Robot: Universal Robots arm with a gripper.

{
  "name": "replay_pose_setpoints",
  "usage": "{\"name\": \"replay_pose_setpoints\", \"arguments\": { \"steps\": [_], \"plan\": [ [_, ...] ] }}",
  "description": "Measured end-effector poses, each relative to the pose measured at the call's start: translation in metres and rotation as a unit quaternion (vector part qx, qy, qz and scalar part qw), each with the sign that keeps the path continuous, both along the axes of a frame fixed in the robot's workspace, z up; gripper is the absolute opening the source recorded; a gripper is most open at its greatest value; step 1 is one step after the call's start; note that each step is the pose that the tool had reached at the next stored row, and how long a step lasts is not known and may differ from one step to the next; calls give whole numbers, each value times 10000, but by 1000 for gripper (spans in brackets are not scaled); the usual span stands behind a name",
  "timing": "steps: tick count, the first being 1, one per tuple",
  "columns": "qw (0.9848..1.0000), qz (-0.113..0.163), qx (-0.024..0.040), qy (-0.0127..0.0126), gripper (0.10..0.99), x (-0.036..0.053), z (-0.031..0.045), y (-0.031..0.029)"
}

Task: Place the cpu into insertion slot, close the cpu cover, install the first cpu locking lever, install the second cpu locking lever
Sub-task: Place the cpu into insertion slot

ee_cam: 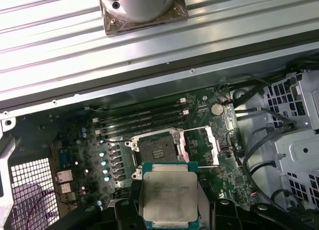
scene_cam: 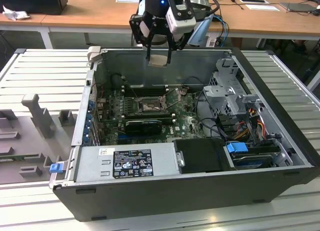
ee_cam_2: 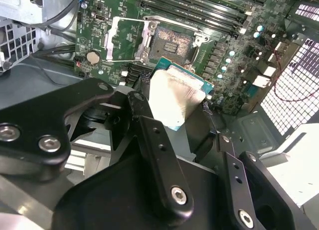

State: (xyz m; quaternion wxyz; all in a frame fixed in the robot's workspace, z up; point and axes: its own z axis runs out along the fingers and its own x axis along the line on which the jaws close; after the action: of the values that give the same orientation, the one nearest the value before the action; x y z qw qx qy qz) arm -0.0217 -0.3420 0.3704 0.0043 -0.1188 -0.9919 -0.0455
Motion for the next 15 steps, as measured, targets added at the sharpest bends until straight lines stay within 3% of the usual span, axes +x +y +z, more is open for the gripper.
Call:
{"name": "replay_pose_setpoints", "arguments": {
  "steps": [15],
  "plan": [
    [9988, -489, 0, 0, 525, 0, 0, 0]
  ]
}}
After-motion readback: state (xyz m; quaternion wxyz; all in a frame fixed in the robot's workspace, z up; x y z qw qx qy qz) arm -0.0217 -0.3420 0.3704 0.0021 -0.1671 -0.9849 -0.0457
